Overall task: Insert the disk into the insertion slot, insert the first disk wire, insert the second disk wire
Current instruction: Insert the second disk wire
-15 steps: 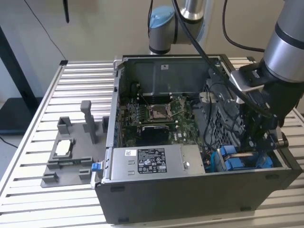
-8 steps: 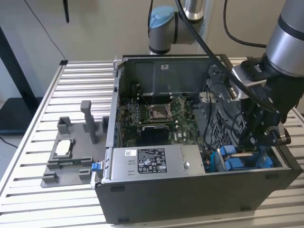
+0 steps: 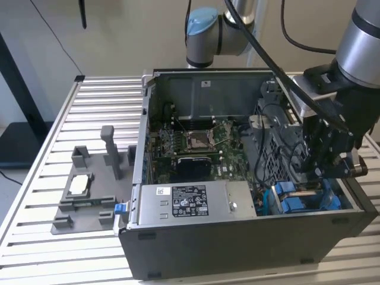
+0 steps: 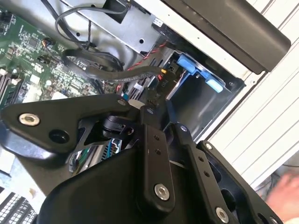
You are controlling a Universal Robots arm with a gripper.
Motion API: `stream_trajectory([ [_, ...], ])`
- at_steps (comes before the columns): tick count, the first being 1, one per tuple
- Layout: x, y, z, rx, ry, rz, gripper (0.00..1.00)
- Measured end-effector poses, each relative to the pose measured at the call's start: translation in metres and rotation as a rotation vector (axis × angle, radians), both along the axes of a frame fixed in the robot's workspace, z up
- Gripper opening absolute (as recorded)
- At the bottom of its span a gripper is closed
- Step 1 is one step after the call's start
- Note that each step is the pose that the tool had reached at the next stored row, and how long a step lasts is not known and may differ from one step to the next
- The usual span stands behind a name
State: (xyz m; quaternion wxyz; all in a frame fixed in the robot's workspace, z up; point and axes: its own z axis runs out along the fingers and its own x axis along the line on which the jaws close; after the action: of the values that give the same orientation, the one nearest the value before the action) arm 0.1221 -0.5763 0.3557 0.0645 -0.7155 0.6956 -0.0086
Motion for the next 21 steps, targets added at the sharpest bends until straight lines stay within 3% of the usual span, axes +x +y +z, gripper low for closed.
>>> stream_trajectory([
  [8,-0.0006,0.0000,0.0337,0.0002,-0.0010,-0.001,0.24],
  [10,-0.0031,0.0001,0.0345,0.0007,-0.0076,-0.001,0.24],
  [12,-0.0097,0.0002,0.0344,0.0004,-0.0201,-0.001,0.24],
  [13,-0.0138,0.0003,0.0339,0.0005,-0.0237,-0.001,0.24],
  [16,-0.0212,0.0006,0.0314,0.0006,-0.0315,-0.002,0.24],
  [21,-0.0245,0.0012,0.0236,0.0004,-0.0391,-0.002,0.24],
])
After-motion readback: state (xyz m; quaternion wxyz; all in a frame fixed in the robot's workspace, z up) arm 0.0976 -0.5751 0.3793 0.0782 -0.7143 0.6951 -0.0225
